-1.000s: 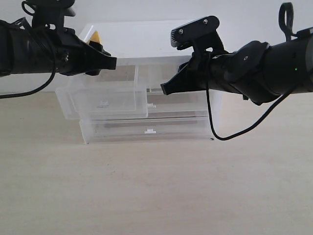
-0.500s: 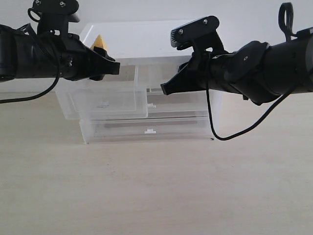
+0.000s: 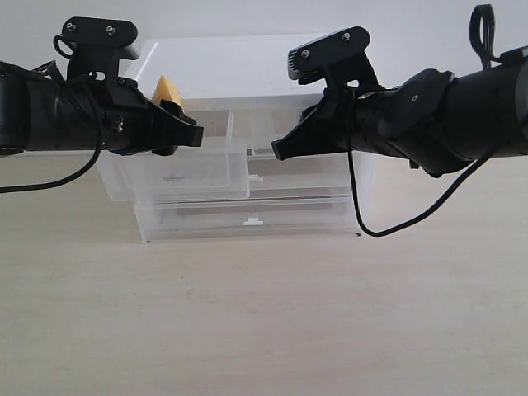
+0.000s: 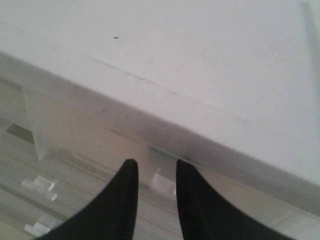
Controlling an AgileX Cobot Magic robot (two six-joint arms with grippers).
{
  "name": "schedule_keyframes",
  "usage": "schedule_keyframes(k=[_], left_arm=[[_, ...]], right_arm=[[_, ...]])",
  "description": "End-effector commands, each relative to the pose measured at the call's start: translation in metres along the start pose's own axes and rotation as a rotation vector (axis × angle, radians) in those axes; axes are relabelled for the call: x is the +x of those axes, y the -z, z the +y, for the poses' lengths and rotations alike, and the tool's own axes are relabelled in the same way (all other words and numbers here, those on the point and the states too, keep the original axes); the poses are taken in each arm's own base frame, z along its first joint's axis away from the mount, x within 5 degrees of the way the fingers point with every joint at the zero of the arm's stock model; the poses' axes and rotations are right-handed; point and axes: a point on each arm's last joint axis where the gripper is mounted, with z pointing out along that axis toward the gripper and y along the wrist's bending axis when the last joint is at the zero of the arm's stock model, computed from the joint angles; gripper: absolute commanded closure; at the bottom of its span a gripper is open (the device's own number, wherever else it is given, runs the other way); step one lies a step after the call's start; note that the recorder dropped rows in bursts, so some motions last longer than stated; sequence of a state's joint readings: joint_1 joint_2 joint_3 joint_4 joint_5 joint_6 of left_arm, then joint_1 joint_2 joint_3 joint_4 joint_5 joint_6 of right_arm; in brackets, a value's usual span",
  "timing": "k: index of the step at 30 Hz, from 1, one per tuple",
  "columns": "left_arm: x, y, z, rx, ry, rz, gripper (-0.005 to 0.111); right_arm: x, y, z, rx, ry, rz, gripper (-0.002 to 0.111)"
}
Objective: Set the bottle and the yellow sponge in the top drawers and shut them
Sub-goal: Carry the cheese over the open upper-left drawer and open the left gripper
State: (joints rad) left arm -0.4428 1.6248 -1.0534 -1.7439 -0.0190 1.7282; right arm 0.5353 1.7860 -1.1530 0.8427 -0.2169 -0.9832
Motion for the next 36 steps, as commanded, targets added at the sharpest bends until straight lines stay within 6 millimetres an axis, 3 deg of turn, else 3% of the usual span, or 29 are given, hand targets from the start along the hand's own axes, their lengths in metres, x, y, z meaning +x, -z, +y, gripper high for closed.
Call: schedule_keyframes(k=[1,8,12,15,24,28,36], left_arm=[[0.0019,-0.0012,0.0009,-0.008,0.018,0.007,0.103],[0.0019,-0.0012,0.0009,-0.008,0.018,0.007,0.100],[0.0019,-0.0012,0.0009,-0.008,0.031,0.007,0.078],[0.0019,-0.0012,0.0009,-0.008,0.031,0.007,0.069],[0.0013,-0.0012,-0.0024,0.029,0.043,0.002,0.068],[0.0018,-0.0017,-0.0023,0.027,0.056,0.004,0.054],[0.0017,-0.0016,-0.0028,0.032,0.057,0.003,0.050]], right_arm=[[-0.0078,0.0030,-0.0053,0.036,0.013,-0.041,0.084],[-0.0073,0.0029,-0.0046,0.028,0.013,-0.036,0.084],[-0.0071,0.0029,-0.0043,0.024,0.013,-0.034,0.084],[-0.0070,0.0029,-0.0041,0.023,0.013,-0.033,0.084],[-0.0070,0.0029,-0.0039,0.021,0.018,-0.032,0.084],[-0.0066,0.0029,-0.0034,0.015,0.018,-0.028,0.084],[-0.0061,0.0029,-0.0027,0.007,0.018,-0.023,0.084]])
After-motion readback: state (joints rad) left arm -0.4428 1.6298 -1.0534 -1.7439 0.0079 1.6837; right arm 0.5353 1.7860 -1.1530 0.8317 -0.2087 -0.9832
